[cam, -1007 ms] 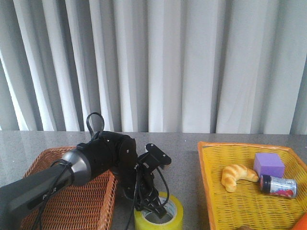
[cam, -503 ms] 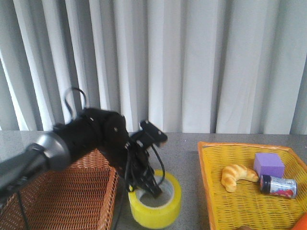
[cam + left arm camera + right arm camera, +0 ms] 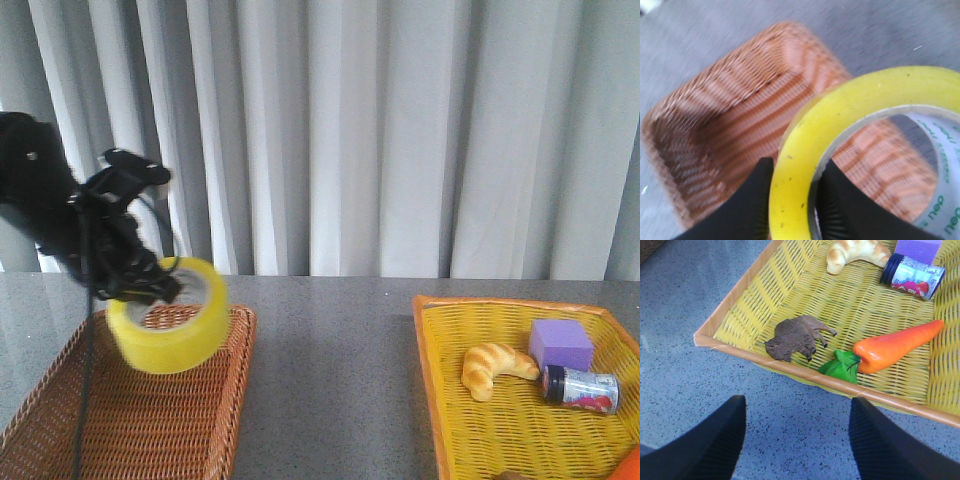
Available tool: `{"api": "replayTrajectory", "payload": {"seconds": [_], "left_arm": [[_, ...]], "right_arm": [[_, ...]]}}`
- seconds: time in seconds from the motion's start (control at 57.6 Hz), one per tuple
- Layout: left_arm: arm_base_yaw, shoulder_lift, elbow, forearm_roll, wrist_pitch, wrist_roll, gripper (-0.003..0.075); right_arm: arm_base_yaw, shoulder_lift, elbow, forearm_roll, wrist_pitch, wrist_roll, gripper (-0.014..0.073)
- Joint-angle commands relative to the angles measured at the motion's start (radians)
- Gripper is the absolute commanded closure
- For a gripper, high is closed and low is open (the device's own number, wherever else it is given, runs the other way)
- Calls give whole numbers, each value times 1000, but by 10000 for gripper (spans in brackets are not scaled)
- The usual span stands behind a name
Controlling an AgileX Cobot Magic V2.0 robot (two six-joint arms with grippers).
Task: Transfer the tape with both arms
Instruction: 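Lift the tape roll and lower it into the brown wicker basket, then open the left gripper and raise it away from the basket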
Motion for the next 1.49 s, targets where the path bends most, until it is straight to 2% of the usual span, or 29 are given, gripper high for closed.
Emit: {"api": "replayTrajectory", "payload": {"seconds": [0.0,0.156,0.625,0.712,0.833,0.938,1.076,1.476], "left_arm": [[48,-36,-28,-19,-16,-20,563],[78,28,-28,-19,-11,-20,563],[78,248,-28,-4,5,-22,557],[78,248,-28,-4,13,-22,523],[78,241,-32,-4,37,-22,400],[78,222,-32,-5,53,-23,273],[78,146,-32,-15,52,-28,197],[77,-218,-7,-95,52,-48,197]], "right_arm": [[-5,3,-27,-2,-61,-8,137],[-5,3,-27,-2,-61,-8,137],[-5,3,-27,-2,-61,-8,137],[-5,3,-27,-2,-61,-8,137],[-5,3,-27,-2,-61,-8,137],[-5,3,-27,-2,-61,-8,137],[-5,3,-27,-2,-61,-8,137],[-5,3,-27,-2,-61,-8,137]]}}
